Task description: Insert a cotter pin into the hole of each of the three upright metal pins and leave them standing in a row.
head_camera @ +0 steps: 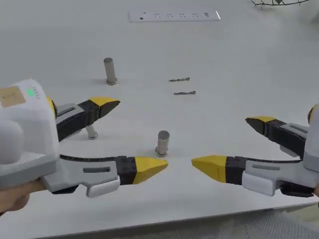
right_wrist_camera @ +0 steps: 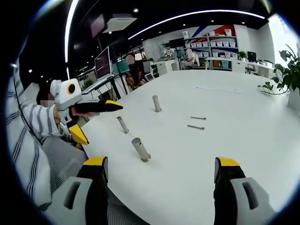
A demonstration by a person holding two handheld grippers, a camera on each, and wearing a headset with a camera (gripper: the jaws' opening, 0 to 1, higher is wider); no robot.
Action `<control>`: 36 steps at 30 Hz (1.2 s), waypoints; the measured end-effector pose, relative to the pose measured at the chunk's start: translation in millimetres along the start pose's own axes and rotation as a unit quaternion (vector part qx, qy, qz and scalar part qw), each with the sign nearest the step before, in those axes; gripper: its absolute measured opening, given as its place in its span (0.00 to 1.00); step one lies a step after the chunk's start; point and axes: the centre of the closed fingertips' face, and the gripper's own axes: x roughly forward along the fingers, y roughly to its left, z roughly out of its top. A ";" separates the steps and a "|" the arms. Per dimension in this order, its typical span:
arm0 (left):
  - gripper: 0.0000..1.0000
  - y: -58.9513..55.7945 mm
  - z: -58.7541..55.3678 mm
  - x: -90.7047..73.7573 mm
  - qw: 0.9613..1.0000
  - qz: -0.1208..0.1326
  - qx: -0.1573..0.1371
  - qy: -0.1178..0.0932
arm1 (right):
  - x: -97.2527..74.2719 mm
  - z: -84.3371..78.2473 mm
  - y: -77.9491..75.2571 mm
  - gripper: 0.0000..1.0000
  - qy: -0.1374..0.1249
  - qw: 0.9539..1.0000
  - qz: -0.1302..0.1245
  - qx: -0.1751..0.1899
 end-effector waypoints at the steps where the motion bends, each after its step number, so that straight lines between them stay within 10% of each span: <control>1: 0.86 1.5 -0.9 -3.2 1.000 0.005 -0.001 0.001 | 0.4 0.4 0.2 0.93 0.001 1.000 0.001 -0.002; 27: 0.99 25.6 -67.4 -64.5 0.989 0.114 -0.071 0.067 | 12.1 21.7 -3.4 0.91 0.016 0.999 0.014 -0.050; 36: 0.99 34.6 -70.1 -68.3 0.986 0.130 -0.086 0.061 | 15.3 31.1 -14.8 0.88 0.033 0.996 0.011 -0.080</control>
